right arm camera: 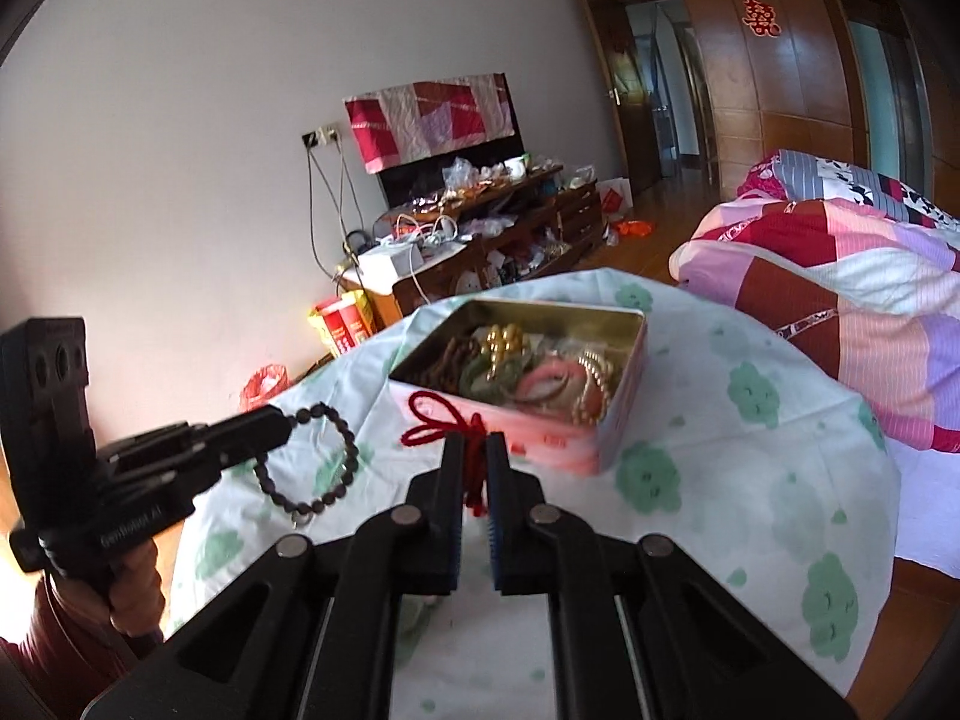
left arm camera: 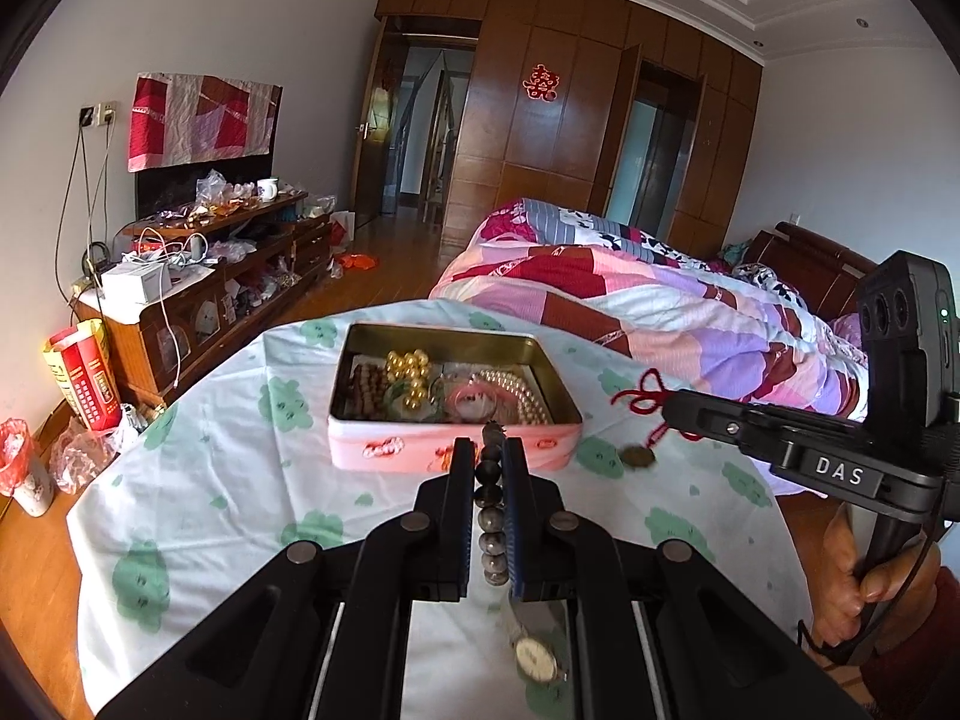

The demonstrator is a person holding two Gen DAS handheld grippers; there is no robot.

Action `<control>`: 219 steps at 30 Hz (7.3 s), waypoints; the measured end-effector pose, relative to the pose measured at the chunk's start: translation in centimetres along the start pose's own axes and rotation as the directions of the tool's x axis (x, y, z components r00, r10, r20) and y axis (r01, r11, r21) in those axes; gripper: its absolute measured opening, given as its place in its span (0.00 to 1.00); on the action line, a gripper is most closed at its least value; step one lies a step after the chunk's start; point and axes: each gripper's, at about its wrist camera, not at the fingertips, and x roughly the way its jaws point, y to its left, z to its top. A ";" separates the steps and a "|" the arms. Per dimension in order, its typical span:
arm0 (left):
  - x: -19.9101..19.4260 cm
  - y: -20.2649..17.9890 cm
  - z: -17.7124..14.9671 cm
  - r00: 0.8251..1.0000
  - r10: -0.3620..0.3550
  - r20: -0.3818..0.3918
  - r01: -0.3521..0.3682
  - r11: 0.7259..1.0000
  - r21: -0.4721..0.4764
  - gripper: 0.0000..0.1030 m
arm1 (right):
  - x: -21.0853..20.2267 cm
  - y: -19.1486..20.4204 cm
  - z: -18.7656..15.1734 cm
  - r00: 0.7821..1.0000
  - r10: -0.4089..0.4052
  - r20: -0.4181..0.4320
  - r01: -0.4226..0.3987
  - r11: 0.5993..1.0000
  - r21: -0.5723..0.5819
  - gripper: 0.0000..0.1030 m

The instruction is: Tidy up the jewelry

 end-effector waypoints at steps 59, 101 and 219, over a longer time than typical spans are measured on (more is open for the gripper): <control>13.9 4.3 2.1 0.957 0.286 -0.056 -0.287 0.958 -0.010 0.63 | 11.3 -5.0 2.8 0.988 -0.153 0.024 0.148 0.979 0.139 0.54; 5.5 1.1 -2.2 0.920 0.382 -0.091 -0.385 0.923 -0.021 0.63 | 4.0 -2.2 -2.6 0.973 -0.225 0.052 0.214 0.964 0.158 0.60; 0.7 4.5 -6.3 0.963 0.224 -0.150 -0.236 0.970 -0.065 0.16 | 4.7 3.7 -6.9 0.969 0.046 -0.244 -0.027 0.996 0.081 0.24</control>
